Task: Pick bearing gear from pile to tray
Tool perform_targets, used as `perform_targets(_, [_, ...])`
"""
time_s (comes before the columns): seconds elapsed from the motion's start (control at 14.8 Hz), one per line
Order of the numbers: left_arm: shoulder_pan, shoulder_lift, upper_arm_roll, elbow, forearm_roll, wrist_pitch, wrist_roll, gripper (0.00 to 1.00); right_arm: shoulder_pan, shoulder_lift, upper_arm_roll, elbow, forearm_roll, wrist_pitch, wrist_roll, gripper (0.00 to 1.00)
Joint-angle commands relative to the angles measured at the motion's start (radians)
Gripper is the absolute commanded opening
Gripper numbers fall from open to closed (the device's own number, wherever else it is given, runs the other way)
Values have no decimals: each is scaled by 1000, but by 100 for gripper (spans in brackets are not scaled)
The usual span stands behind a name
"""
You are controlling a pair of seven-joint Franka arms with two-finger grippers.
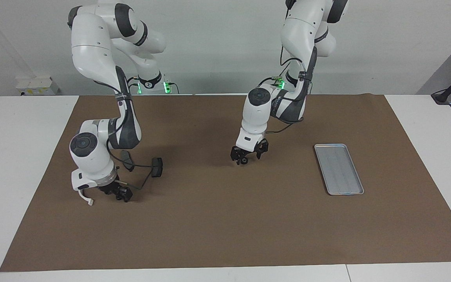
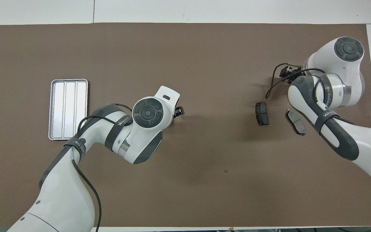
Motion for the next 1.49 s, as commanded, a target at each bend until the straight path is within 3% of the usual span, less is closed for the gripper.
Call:
perform_targets(0.0, [-22,-10,12,-33,18,25,-30,98,-13,6,14,4,-12,22,-7,89])
perform_targets(0.41, [-31,-10,15,-42,20,25,-35,92,-15,11,14,9,-8,40,-8,77])
perform_targets(0.61, [-24,-5,16,-37,27,28,-29,90,-16,12,16,9,-6,43,-7,62])
perform_targets(1.08, [-16,7,18,-36,43,48,-15,88,-15,14,17,11,12,51,-5,41])
perform_targets(1.22, [-16,9,16,-36,41,52,-18,88,-16,14,16,9,17,49,-8,29])
perform_targets(1.42, [-17,9,16,-37,41,51,-26,88,-15,15,16,9,17,49,-15,2])
